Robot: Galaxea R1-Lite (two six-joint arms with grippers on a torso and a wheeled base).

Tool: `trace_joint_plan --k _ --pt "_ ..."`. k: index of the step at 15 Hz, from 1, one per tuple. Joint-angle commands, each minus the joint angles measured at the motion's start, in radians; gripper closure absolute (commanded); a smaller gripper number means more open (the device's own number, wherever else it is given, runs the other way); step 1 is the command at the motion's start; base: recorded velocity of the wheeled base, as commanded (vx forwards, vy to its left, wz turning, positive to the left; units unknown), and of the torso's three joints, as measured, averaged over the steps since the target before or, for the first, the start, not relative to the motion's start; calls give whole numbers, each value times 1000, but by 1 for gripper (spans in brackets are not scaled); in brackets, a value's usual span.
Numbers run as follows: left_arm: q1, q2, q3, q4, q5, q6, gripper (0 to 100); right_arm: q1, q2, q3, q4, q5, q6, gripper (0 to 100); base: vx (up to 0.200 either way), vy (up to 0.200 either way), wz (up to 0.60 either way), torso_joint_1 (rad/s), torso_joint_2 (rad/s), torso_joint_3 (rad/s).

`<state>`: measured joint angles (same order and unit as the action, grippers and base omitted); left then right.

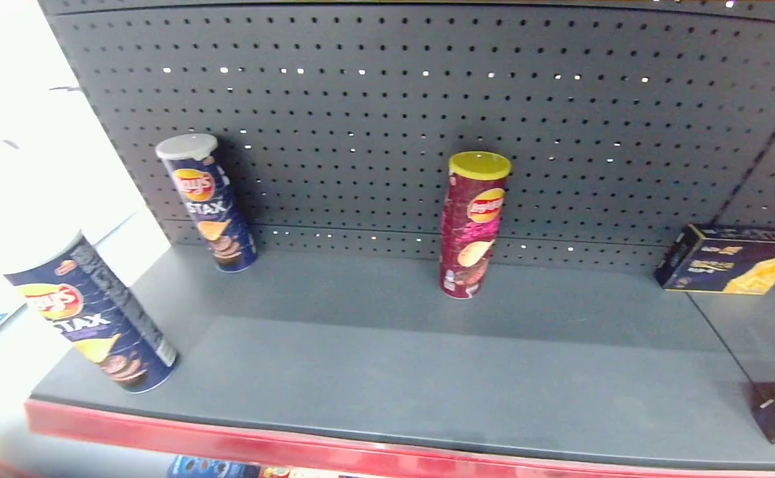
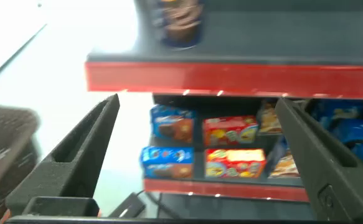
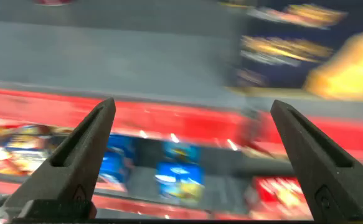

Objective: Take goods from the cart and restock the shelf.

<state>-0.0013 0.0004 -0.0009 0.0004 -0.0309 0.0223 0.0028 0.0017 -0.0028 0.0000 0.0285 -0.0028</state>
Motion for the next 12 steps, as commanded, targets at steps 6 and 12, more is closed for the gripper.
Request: trace_joint_plan --k 6,12 --pt "0 0 -1 0 0 -1 0 0 1 0 0 -1 3 0 0 0 500 1 -2 0" --pt "0 0 1 0 2 4 0 0 1 0 0 -1 1 0 0 0 0 0 0 0"
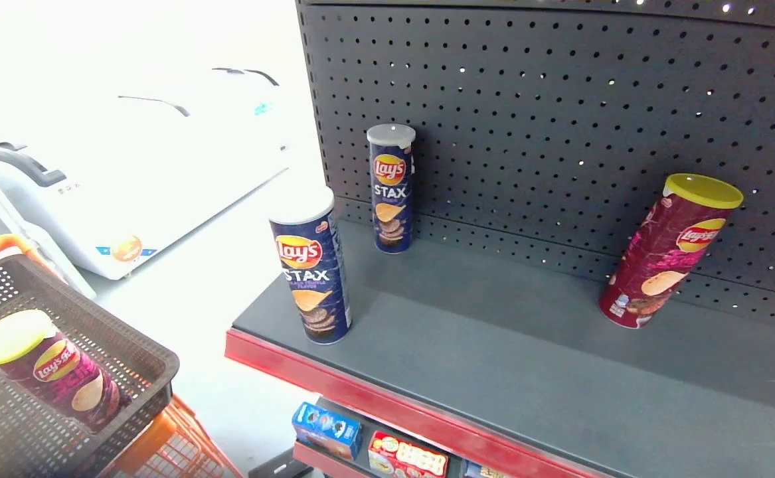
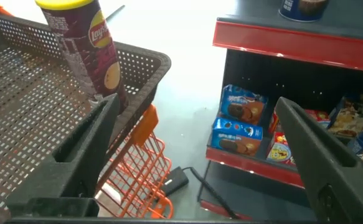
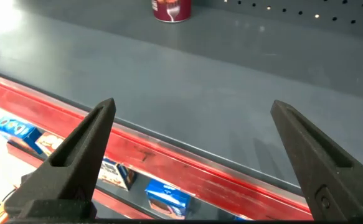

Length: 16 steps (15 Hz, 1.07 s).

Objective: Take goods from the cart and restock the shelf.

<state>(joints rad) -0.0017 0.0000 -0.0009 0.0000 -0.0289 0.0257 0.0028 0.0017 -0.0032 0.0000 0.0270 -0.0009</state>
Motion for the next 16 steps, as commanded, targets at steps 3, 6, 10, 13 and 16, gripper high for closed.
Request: trace_joint_plan --k 3,6,10,13,16 --pt "0 0 1 0 0 -1 0 0 1 2 0 1 -2 0 0 0 0 0 0 0" --pt "0 2 1 -2 0 0 0 0 1 2 0 1 -1 0 0 0 0 0 0 0" --pt "0 2 1 0 -2 0 0 0 1 0 0 1 -1 0 0 0 0 0 0 0" --pt "0 2 1 0 -5 3 0 0 1 2 0 1 -1 0 0 0 0 0 0 0" --pt "-1 0 -1 -2 -5 8 0 0 1 2 0 1 -1 0 0 0 0 0 0 0"
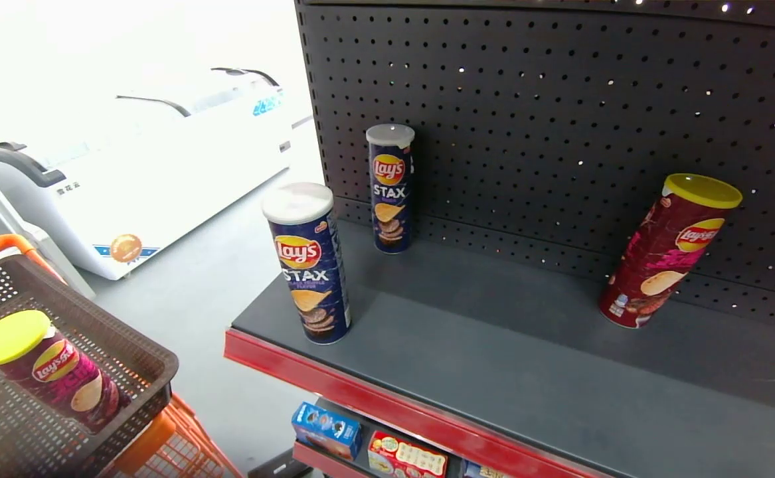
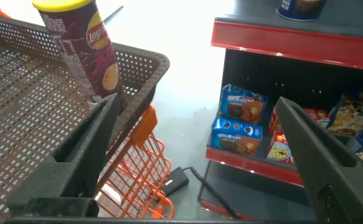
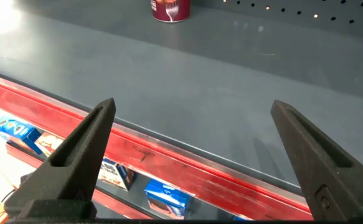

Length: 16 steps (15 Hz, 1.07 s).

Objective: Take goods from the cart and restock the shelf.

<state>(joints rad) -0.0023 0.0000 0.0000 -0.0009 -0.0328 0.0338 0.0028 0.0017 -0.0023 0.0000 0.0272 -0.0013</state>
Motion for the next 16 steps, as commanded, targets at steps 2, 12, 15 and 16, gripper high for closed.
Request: trace_joint_plan --k 2,12,15,16 --pt "5 46 -5 -10 4 0 0 0 1 -1 0 0 0 0 0 0 0 0 0 0" --pt "420 724 -288 -142 -173 46 0 0 1 -1 0 0 0 0 0 0 0 0 0 0" --pt "496 908 -202 -415 -173 47 0 0 1 -1 0 0 0 0 0 0 0 0 0 0" --pt "516 969 -167 -510 -171 47 0 0 1 -1 0 0 0 0 0 0 0 0 0 0"
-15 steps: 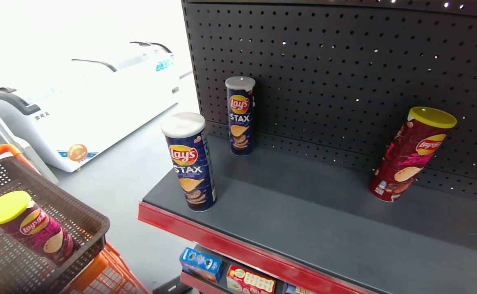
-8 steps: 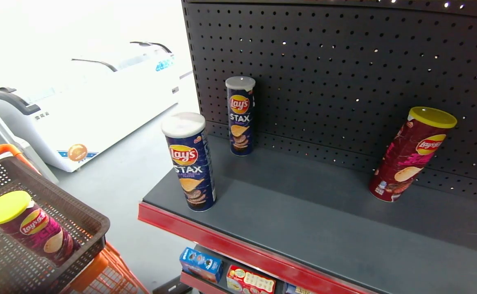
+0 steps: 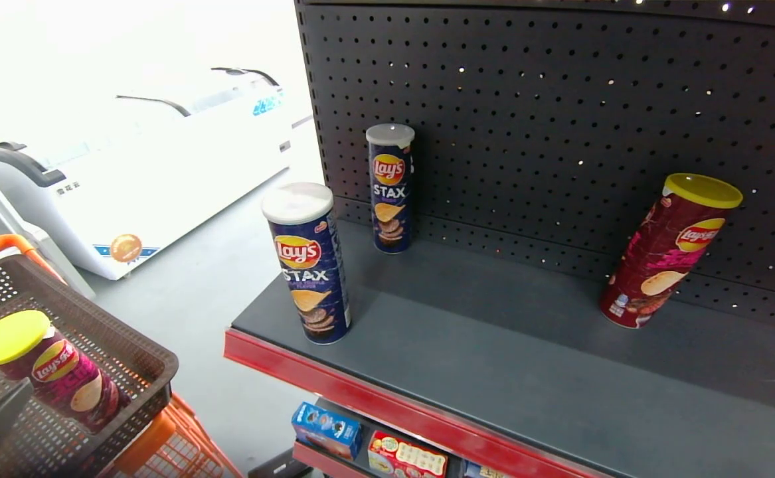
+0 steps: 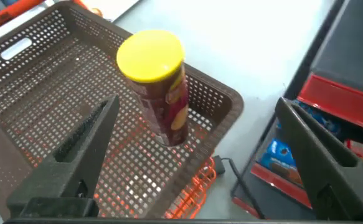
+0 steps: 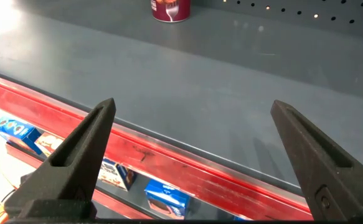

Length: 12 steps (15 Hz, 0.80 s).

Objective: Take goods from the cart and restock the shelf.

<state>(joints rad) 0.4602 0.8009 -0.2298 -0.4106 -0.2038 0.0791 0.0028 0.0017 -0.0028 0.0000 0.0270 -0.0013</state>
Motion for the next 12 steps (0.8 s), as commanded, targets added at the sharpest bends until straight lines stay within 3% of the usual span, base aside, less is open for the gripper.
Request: trace_joint_plan --k 1,10,12 --pt "61 224 90 -185 -2 2 0 0 1 1 0 1 0 0 0 0 0 0 0 0" --pt "72 518 227 -608 -5 -7 0 0 1 0 0 1 0 0 0 0 0 0 0 0" --pt "75 592 225 -628 -2 1 0 0 1 1 0 1 0 0 0 0 0 0 0 0"
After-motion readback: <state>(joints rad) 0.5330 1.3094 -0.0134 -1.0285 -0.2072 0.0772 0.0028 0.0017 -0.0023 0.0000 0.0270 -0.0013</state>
